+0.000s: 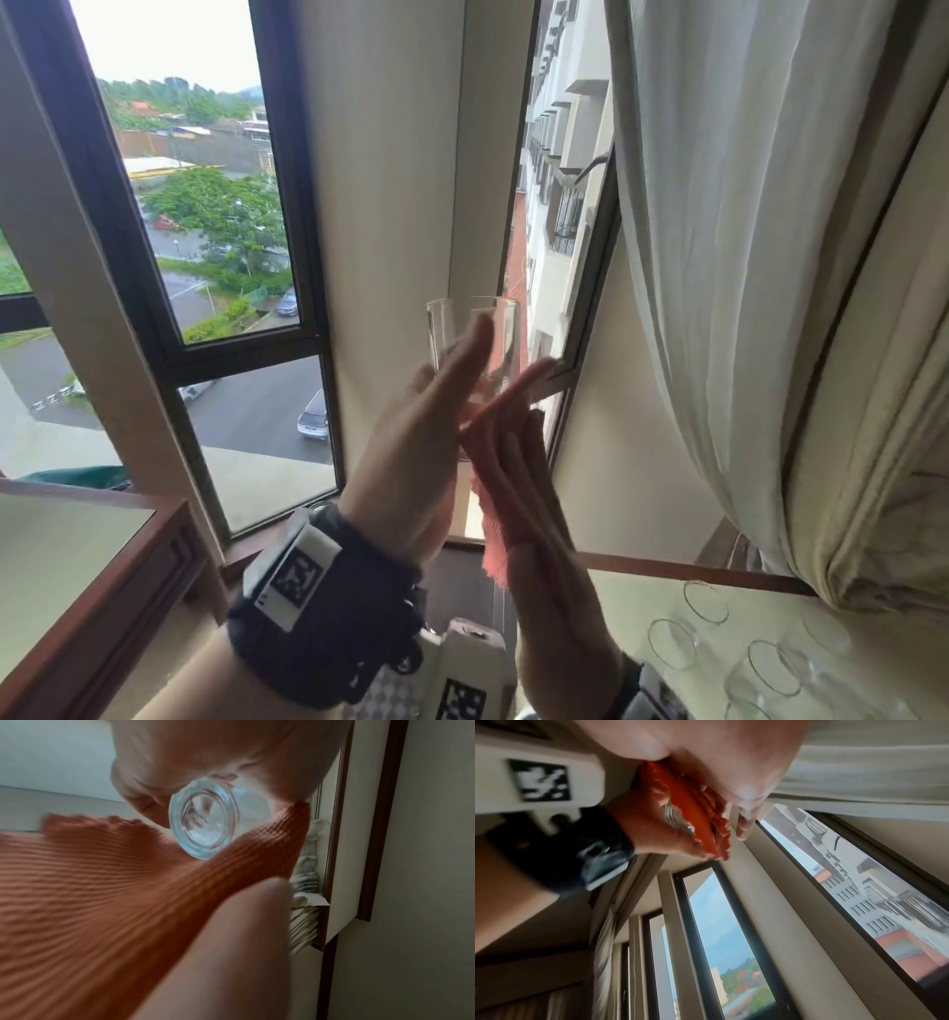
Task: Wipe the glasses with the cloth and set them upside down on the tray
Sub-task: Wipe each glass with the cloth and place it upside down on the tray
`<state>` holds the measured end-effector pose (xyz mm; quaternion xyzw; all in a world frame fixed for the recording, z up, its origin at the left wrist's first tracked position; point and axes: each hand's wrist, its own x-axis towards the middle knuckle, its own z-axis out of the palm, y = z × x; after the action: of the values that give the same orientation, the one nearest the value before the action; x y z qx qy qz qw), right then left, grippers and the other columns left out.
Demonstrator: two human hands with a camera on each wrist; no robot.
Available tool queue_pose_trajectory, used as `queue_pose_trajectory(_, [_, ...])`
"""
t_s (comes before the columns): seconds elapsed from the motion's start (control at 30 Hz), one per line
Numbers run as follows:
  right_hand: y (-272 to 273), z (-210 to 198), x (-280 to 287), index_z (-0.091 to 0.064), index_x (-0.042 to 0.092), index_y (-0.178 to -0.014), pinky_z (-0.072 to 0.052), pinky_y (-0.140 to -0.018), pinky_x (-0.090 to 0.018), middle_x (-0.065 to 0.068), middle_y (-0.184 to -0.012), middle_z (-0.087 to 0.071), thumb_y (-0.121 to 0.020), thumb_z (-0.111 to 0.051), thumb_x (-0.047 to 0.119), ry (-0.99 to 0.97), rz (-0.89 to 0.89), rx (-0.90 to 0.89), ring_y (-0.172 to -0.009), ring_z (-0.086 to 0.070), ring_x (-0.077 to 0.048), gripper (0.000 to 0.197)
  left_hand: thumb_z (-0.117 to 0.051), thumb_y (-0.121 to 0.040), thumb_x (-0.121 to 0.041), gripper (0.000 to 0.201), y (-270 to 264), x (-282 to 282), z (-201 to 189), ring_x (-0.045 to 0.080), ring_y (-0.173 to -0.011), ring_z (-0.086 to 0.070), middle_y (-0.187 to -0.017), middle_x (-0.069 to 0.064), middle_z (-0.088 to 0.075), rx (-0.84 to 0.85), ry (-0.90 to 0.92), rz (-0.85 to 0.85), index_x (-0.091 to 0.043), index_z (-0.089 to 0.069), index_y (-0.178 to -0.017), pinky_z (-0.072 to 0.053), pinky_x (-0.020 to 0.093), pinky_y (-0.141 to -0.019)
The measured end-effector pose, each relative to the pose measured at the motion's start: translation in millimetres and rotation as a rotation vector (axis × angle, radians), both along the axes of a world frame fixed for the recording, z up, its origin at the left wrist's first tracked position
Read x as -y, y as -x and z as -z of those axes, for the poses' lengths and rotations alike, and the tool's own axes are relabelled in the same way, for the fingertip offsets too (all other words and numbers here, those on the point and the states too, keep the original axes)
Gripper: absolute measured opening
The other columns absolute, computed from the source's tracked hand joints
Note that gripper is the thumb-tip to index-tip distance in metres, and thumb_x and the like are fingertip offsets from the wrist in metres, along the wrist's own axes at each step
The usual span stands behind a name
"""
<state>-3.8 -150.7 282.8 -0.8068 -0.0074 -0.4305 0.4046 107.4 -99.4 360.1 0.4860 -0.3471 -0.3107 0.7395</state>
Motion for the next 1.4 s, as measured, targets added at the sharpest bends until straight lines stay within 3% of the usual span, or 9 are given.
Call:
queue_pose_trajectory(0.13, [-1.2,30.0,0.7,-0.022,0.031,-0.160,-0.020,-0.126,-0.037,0.004,-0.167,-0.022,-0.108,-0.016,0.049,-0.068,0.039,0.020,-0.155,-0.018,-0.023,0.055,-0.089,-0.079,-0.042,0.055,-8.2,5.5,-1.3,0.013,-0.096,-0.075,-0.111,0.002,-0.074,0.175,-0.007,-0.040,-0.028,-0.067,-0.128,-0.057,0.013,-0.074])
queue_pose_trajectory(0.23, [-0.7,36.3,4.1,-0.030,0.052,-0.152,-0.027,-0.124,-0.047,0.019,-0.160,-0.034,-0.093,-0.028,0.078,-0.377,0.100,-0.045,-0.150,-0.030,-0.008,0.064,-0.088,-0.072,-0.047,0.059,-10.5,4.9,0.7,0.018,-0.099,-0.075,-0.108,0.000,-0.071,0.284,0.019,-0.048,-0.040,-0.064,-0.126,-0.060,0.026,-0.083])
queue_pose_trajectory(0.4, [3.1,25.5,19.3,-0.046,0.052,-0.137,-0.048,-0.107,-0.051,-0.012,-0.144,-0.057,-0.072,-0.051,0.091,-0.522,0.331,-0.152,-0.131,-0.057,-0.030,0.075,-0.097,-0.074,-0.028,0.073,-5.9,3.2,9.9,0.024,-0.117,-0.073,-0.125,0.008,-0.069,0.357,0.056,0.011,-0.030,-0.055,-0.134,-0.062,0.038,-0.093])
queue_pose_trajectory(0.63, [5.6,-18.2,38.0,-0.059,0.021,-0.137,-0.050,-0.097,-0.051,-0.016,-0.128,-0.068,-0.099,-0.039,0.060,-0.805,0.146,0.207,-0.116,-0.066,-0.037,0.058,-0.086,-0.060,-0.070,0.080,-15.9,-7.6,26.9,-0.004,-0.116,-0.063,-0.120,-0.021,-0.068,0.599,-0.101,-0.260,-0.035,-0.057,-0.125,-0.050,0.017,-0.099])
queue_pose_trajectory(0.8, [7.9,-15.2,40.7,-0.048,-0.009,-0.131,-0.056,-0.087,-0.038,-0.032,-0.118,-0.067,-0.064,-0.094,0.012,-0.533,0.318,0.051,-0.094,-0.072,-0.046,0.084,-0.094,-0.057,-0.062,0.079,-22.9,-14.5,36.1,0.010,-0.100,-0.073,-0.112,-0.013,-0.073,0.492,-0.109,-0.200,-0.043,-0.059,-0.126,-0.062,0.029,-0.091])
queue_pose_trajectory(0.97, [7.4,-37.2,41.3,-0.048,0.020,-0.145,-0.042,-0.112,-0.032,-0.001,-0.147,-0.054,-0.107,-0.031,0.044,-0.379,0.102,0.179,-0.134,-0.053,-0.025,0.048,-0.098,-0.054,-0.050,0.076,-19.8,-19.4,39.2,0.020,-0.098,-0.077,-0.112,-0.005,-0.078,0.415,-0.050,-0.166,-0.038,-0.063,-0.121,-0.064,0.039,-0.090])
queue_pose_trajectory(1.17, [24.1,-57.3,59.7,-0.071,0.024,-0.119,-0.058,-0.083,-0.037,0.001,-0.114,-0.076,-0.098,-0.035,0.067,-0.380,0.117,0.176,-0.102,-0.073,-0.020,0.060,-0.101,-0.059,-0.034,0.073,-4.1,-23.3,51.6,0.029,-0.100,-0.075,-0.116,0.002,-0.077,0.471,0.096,-0.184,-0.037,-0.064,-0.121,-0.062,0.035,-0.090])
queue_pose_trajectory(1.27, [27.5,-49.3,48.8,-0.070,0.017,-0.099,-0.055,-0.063,-0.015,0.019,-0.073,-0.074,-0.091,-0.033,0.065,-0.461,0.265,0.011,-0.069,-0.071,0.002,0.061,-0.098,-0.060,-0.040,0.071,-5.6,-19.3,52.9,0.027,-0.099,-0.076,-0.115,0.000,-0.077,0.465,0.113,-0.232,-0.037,-0.063,-0.121,-0.063,0.037,-0.088])
queue_pose_trajectory(1.4, [14.9,-26.8,35.0,-0.032,0.013,-0.156,-0.051,-0.102,-0.025,0.015,-0.150,-0.051,-0.106,-0.021,0.048,-0.058,0.206,0.096,-0.133,-0.054,-0.006,0.062,-0.096,-0.056,-0.057,0.075,-14.4,-11.1,56.4,0.019,-0.095,-0.077,-0.110,-0.007,-0.077,0.414,0.024,-0.322,-0.040,-0.062,-0.120,-0.065,0.042,-0.087])
